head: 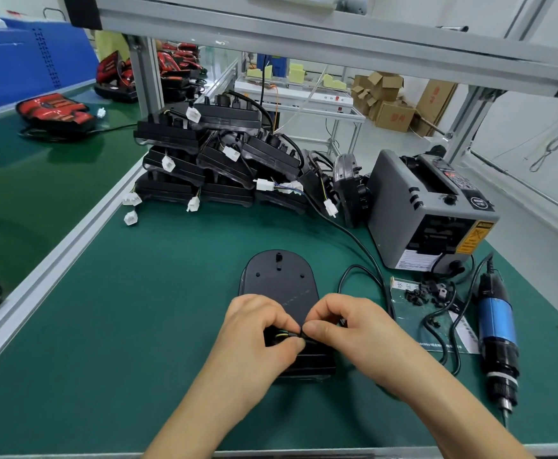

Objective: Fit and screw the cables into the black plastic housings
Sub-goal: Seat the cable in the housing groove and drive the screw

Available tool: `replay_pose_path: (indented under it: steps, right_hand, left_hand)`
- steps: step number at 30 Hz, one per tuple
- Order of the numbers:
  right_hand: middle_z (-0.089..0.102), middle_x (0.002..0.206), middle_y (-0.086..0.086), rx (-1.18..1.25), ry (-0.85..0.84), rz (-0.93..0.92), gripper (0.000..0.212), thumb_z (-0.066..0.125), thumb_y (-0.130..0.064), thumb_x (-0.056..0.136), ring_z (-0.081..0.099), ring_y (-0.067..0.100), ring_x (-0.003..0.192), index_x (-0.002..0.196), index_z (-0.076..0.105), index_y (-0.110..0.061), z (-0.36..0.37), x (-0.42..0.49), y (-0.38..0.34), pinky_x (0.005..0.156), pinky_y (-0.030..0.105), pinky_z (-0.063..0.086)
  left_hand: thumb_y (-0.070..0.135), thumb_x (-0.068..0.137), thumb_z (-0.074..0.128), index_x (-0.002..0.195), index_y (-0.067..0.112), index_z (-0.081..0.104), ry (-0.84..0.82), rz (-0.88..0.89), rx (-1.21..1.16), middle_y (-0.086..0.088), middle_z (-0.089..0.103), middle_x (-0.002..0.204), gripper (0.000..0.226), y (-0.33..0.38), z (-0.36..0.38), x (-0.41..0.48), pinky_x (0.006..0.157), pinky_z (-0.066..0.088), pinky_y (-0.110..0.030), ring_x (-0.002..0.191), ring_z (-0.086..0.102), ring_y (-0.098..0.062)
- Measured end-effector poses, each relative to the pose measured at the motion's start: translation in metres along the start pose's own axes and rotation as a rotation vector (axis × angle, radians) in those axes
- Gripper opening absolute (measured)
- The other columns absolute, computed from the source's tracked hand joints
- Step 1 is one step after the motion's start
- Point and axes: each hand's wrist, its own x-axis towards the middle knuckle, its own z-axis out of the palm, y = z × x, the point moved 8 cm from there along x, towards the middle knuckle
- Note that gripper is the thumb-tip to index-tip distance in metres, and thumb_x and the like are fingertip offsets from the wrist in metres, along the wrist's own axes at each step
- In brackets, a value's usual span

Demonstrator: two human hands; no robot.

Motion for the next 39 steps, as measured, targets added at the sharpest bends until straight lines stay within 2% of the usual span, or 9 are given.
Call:
replay_pose_path:
  steps: [5, 10, 11, 15, 18, 21, 27, 30, 39]
  right_hand:
    - [0.057, 0.058, -0.027, -0.054, -0.040, -0.004, 0.015, 0.070, -0.024, 0.083, 0.048, -0.007, 0.055, 0.069, 0.064, -0.027, -0.002, 0.004, 0.000, 0.055, 0.009, 0.036]
    - [0.061, 0.069, -0.017, -0.055, -0.169, 0.008, 0.021, 0.073, -0.020, 0.080, 0.051, -0.007, 0.062, 0.064, 0.065, -0.031, -0.002, 0.012, -0.005, 0.062, 0.007, 0.039]
    - [0.062, 0.073, -0.014, -0.070, -0.200, 0.011, 0.020, 0.074, -0.020, 0.080, 0.053, -0.007, 0.065, 0.065, 0.066, -0.031, -0.002, 0.014, -0.006, 0.065, 0.008, 0.041]
    - [0.068, 0.086, -0.001, -0.155, -0.283, 0.047, 0.009, 0.074, -0.025, 0.079, 0.055, 0.008, 0.075, 0.071, 0.070, -0.027, -0.002, 0.023, -0.011, 0.080, 0.031, 0.048]
    - [0.069, 0.086, 0.001, -0.238, -0.335, 0.041, 0.009, 0.074, -0.029, 0.078, 0.055, 0.008, 0.072, 0.072, 0.069, -0.026, 0.001, 0.028, -0.017, 0.078, 0.031, 0.048]
    - [0.068, 0.087, -0.002, -0.358, -0.376, 0.037, 0.012, 0.073, -0.035, 0.078, 0.060, 0.016, 0.081, 0.076, 0.069, -0.024, 0.002, 0.031, -0.022, 0.078, 0.032, 0.050]
    - [0.062, 0.077, -0.013, -0.469, -0.494, 0.042, 0.012, 0.070, -0.036, 0.081, 0.055, 0.005, 0.075, 0.073, 0.064, -0.030, 0.007, 0.039, -0.025, 0.073, 0.024, 0.045]
    - [0.063, 0.075, -0.016, -0.460, -0.546, 0.055, 0.010, 0.070, -0.036, 0.081, 0.057, 0.003, 0.078, 0.075, 0.066, -0.029, 0.008, 0.043, -0.024, 0.079, 0.024, 0.046]
    - [0.065, 0.069, -0.020, -0.344, -0.679, 0.051, 0.008, 0.072, -0.030, 0.081, 0.055, -0.010, 0.067, 0.075, 0.068, -0.028, 0.013, 0.048, -0.019, 0.077, 0.017, 0.040]
  left_hand:
    - [0.021, 0.081, 0.070, 0.090, 0.036, 0.063, 0.022, 0.044, 0.035, 0.030, 0.052, 0.101, 0.019, -0.002, -0.013, -0.006, 0.088, 0.023, 0.001, 0.117, 0.033, 0.010]
    - [0.016, 0.084, 0.070, 0.085, 0.033, 0.068, 0.048, 0.118, 0.106, 0.023, 0.057, 0.099, 0.017, 0.003, -0.019, -0.013, 0.084, 0.035, -0.010, 0.103, 0.049, -0.005]
    - [0.016, 0.084, 0.070, 0.084, 0.032, 0.068, 0.042, 0.117, 0.107, 0.021, 0.058, 0.097, 0.017, 0.003, -0.018, -0.013, 0.083, 0.037, -0.014, 0.100, 0.051, -0.007]
    - [0.016, 0.084, 0.070, 0.082, 0.032, 0.068, 0.037, 0.107, 0.096, 0.020, 0.058, 0.095, 0.016, 0.002, -0.018, -0.012, 0.082, 0.040, -0.021, 0.096, 0.053, -0.009]
    - [0.017, 0.084, 0.069, 0.082, 0.033, 0.067, 0.041, 0.102, 0.087, 0.021, 0.058, 0.094, 0.016, 0.001, -0.018, -0.013, 0.081, 0.039, -0.020, 0.097, 0.053, -0.009]
    - [0.017, 0.083, 0.070, 0.082, 0.032, 0.068, 0.044, 0.098, 0.091, 0.020, 0.058, 0.094, 0.016, 0.000, -0.018, -0.012, 0.081, 0.039, -0.019, 0.097, 0.053, -0.009]
    - [0.018, 0.083, 0.070, 0.082, 0.034, 0.067, 0.045, 0.090, 0.092, 0.021, 0.059, 0.095, 0.016, -0.002, -0.018, -0.012, 0.082, 0.038, -0.018, 0.098, 0.053, -0.008]
    - [0.018, 0.083, 0.070, 0.082, 0.034, 0.067, 0.042, 0.085, 0.091, 0.021, 0.058, 0.095, 0.017, -0.002, -0.017, -0.012, 0.082, 0.038, -0.018, 0.098, 0.053, -0.008]
    - [0.017, 0.084, 0.069, 0.084, 0.033, 0.068, 0.044, 0.113, 0.111, 0.020, 0.057, 0.094, 0.016, 0.000, -0.017, -0.013, 0.082, 0.038, -0.019, 0.097, 0.051, -0.007]
